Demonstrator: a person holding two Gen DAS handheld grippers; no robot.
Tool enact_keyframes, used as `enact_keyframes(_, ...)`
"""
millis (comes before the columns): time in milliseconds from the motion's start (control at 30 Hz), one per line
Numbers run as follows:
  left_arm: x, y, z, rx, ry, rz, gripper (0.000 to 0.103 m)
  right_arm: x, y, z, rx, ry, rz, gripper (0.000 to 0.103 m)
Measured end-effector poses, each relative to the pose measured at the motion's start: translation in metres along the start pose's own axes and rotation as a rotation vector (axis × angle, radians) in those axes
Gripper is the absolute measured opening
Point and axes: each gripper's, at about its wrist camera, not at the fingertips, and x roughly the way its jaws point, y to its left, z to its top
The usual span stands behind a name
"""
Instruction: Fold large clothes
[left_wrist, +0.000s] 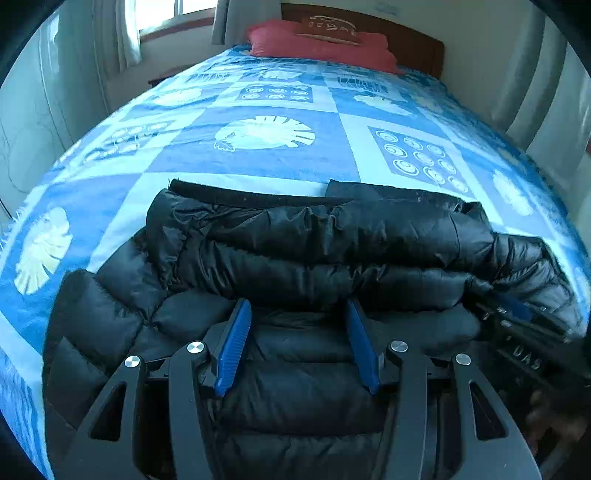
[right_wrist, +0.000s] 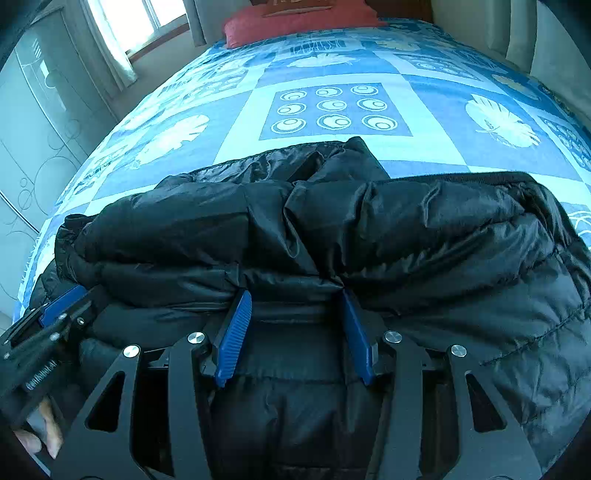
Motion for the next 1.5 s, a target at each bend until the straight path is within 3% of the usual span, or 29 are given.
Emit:
enact_keyframes(233,-0.053,0.030,-0.015,-0.066,-0.057,-0.053,0.052,-0.072,0.000,-0.027,0.009,-0.123,0.017,0.047)
enact_keyframes(333,-0.074,0.051,-0.028,-0.108,-0.077,-0.056,0.053,-0.092,0.006,-0.049,0.000,-0.120,0.050,0.039)
enact_keyframes(533,-0.107,0.113,-0.065,-0.247,-0.095,-0.026,0.060,-0.095,0.020,-0.069,-0.028,-0.105,0.047,0.038)
enact_keyframes(733,-0.097,0.152,-0.081,-0.345,-0.040,-0.018,0.060,-0.061,0.035,-0.074,-0.074,-0.071,-0.019,0.039)
enact_keyframes(900,-0.092,0.151,-0.085,-0.343,-0.026,-0.059,0.061,-0.048,0.034,-0.079,-0.080,-0.076,-0.026,0.040)
enact_keyframes(967,-0.091,0.148,-0.084,-0.333,-0.025,-0.070,0.068,-0.047,0.033,-0.080,-0.079,-0.078,-0.025,0.040)
enact_keyframes(1233,-0.069,0.156,-0.076,-0.334,0.025,-0.119,0.073,-0.048,0.037,-0.089,-0.092,-0.105,-0.041,0.040)
enact_keyframes(1433,-0.058,0.156,-0.064,-0.326,0.061,-0.160,0.073,-0.049,0.040,-0.094,-0.099,-0.115,-0.046,0.040)
enact_keyframes(1500,-0.056,0.160,-0.067,-0.366,0.065,-0.180,0.073,-0.050,0.040,-0.094,-0.101,-0.119,-0.047,0.040)
